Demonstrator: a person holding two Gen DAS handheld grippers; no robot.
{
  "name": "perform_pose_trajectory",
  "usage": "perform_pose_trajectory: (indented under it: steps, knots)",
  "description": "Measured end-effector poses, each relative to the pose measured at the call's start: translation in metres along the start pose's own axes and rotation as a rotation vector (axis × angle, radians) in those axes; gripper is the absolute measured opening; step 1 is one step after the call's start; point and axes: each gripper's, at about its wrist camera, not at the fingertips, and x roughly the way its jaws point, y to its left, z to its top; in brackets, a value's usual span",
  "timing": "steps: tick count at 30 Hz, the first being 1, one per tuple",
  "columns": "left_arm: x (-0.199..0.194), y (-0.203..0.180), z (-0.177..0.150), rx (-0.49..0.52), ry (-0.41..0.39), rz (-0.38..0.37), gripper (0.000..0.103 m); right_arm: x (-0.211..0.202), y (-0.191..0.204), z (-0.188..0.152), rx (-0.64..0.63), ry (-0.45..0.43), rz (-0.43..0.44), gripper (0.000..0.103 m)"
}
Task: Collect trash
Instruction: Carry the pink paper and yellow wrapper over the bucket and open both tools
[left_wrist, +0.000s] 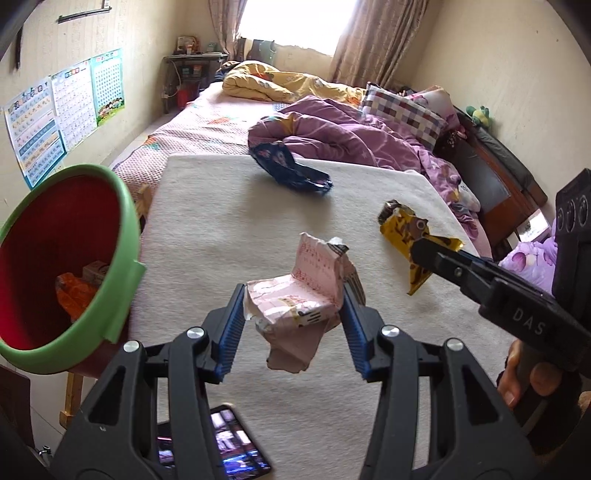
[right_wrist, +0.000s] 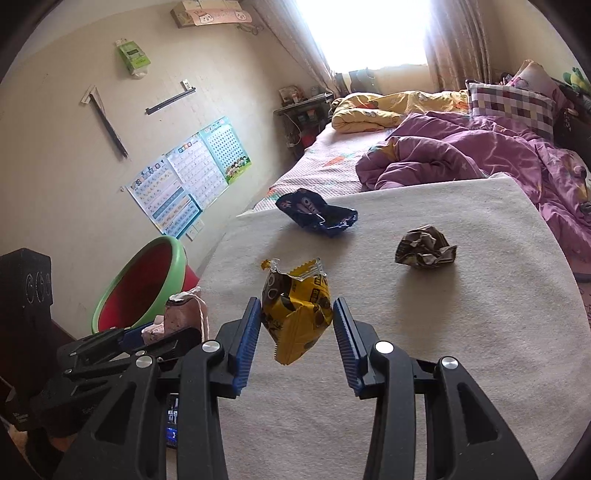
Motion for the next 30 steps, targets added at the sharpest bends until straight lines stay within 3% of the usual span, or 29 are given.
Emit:
perform_pose_trajectory:
  steps: [17,30]
  knots:
    - [-0.038,0.098,0.005,-0.058,-0.058,0.073,0.048,0.027,0.092,-0.002,-0.09,0.001,0.033,0.04]
    - [-0.055,0.147,-0.004,-0.098,-0.07,0.114,0.048,0.048,0.143,-0.009,-0.125,0.018,0.072,0.04]
